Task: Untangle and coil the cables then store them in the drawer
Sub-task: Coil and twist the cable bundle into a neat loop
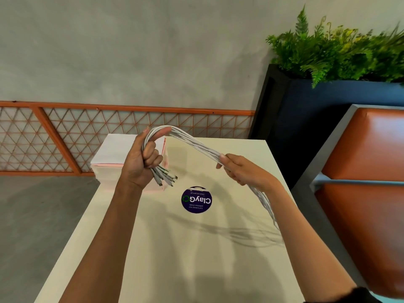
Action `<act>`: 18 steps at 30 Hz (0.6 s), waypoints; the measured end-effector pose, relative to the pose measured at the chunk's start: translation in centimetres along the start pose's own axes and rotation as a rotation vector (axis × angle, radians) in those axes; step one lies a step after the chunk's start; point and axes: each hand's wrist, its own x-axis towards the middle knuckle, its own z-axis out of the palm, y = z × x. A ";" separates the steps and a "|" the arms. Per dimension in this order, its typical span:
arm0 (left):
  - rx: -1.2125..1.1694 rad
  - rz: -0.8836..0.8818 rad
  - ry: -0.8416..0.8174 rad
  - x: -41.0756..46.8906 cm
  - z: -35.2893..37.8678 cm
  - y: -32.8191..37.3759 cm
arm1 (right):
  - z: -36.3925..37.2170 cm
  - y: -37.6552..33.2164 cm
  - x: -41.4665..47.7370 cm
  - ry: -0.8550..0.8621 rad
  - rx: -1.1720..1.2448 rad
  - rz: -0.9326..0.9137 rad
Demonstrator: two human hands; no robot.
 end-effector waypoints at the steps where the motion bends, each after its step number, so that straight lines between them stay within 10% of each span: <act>1: -0.006 0.004 0.014 0.0 -0.1 0.0 | 0.2 0.1 -0.2 -0.009 0.024 0.008; 8: -0.024 0.016 0.056 -0.2 -0.3 0.1 | -1.8 1.2 -1.7 -0.201 0.292 -0.092; 18: 0.055 -0.018 -0.059 -0.6 1.2 -0.8 | 3.2 3.1 2.0 0.879 -0.314 0.034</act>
